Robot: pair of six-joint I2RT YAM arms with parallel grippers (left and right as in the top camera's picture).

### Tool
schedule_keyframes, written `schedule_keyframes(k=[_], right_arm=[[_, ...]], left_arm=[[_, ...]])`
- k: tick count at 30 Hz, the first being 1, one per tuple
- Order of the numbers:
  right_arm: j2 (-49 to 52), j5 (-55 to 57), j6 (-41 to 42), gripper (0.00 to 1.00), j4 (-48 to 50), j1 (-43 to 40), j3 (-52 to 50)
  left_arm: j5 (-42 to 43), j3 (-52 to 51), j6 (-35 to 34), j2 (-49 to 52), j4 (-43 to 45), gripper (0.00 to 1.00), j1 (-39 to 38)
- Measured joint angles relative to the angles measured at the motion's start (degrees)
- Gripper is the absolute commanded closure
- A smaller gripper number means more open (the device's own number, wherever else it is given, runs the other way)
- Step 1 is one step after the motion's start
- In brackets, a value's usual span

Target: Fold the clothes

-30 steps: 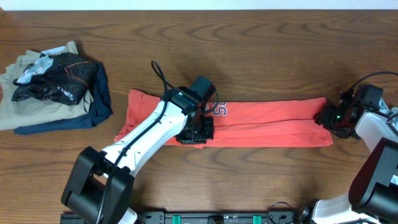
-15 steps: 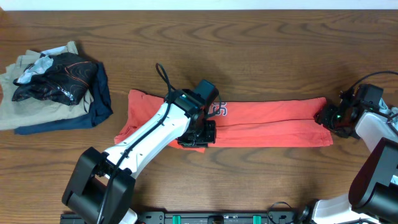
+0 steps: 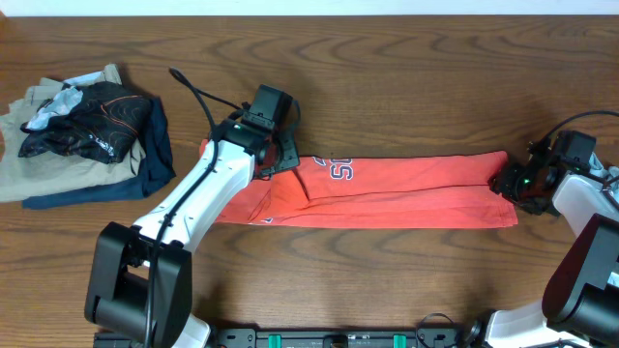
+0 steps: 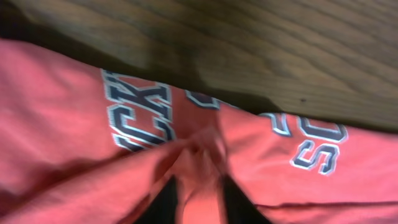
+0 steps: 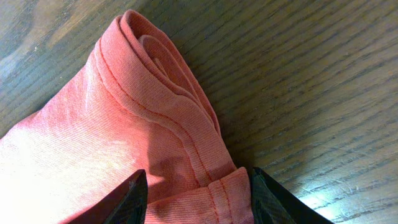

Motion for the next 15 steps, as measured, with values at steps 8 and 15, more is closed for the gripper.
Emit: schedule_keyframes(k=[8, 15], right_arm=[[0.00, 0.00, 0.00, 0.49, -0.02, 0.00, 0.00], [0.00, 0.02, -0.02, 0.52, -0.33, 0.00, -0.02]], left_arm=[[-0.59, -0.04, -0.66, 2.19, -4.46, 0.73, -0.02], [-0.72, -0.04, -0.04, 2.19, -8.92, 0.94, -0.04]])
